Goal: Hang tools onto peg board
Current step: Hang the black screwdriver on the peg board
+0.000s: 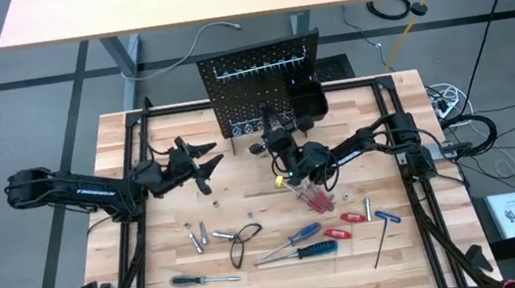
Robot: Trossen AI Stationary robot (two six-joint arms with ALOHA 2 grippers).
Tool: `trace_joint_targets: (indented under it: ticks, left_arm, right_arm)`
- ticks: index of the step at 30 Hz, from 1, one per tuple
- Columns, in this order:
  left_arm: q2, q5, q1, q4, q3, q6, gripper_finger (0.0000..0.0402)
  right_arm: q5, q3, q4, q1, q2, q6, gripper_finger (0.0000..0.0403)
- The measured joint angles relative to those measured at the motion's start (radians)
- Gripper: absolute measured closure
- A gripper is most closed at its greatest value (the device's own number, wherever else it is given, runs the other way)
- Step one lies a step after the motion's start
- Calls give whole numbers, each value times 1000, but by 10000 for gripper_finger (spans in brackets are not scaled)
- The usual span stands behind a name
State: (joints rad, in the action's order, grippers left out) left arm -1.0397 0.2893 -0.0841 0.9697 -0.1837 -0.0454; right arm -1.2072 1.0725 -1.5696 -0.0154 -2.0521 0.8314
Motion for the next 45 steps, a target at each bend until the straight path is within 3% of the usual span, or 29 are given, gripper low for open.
trace_joint_targets:
  ticks: [28, 31, 37, 45]
  left_arm:
    - [0, -2, -1, -19, 0, 6, 201]
    - [0, -2, -1, -26, 0, 4, 201]
    - [0, -2, -1, -29, 0, 1, 201]
    - [0, -2, -1, -25, 0, -1, 201]
  right_arm:
    - [-42, -11, -1, -7, 31, 45, 302]
    - [-40, -57, -1, -10, 65, -6, 302]
    - [28, -153, -1, -43, 90, -258, 302]
    - [84, -139, -1, -52, 91, -212, 302]
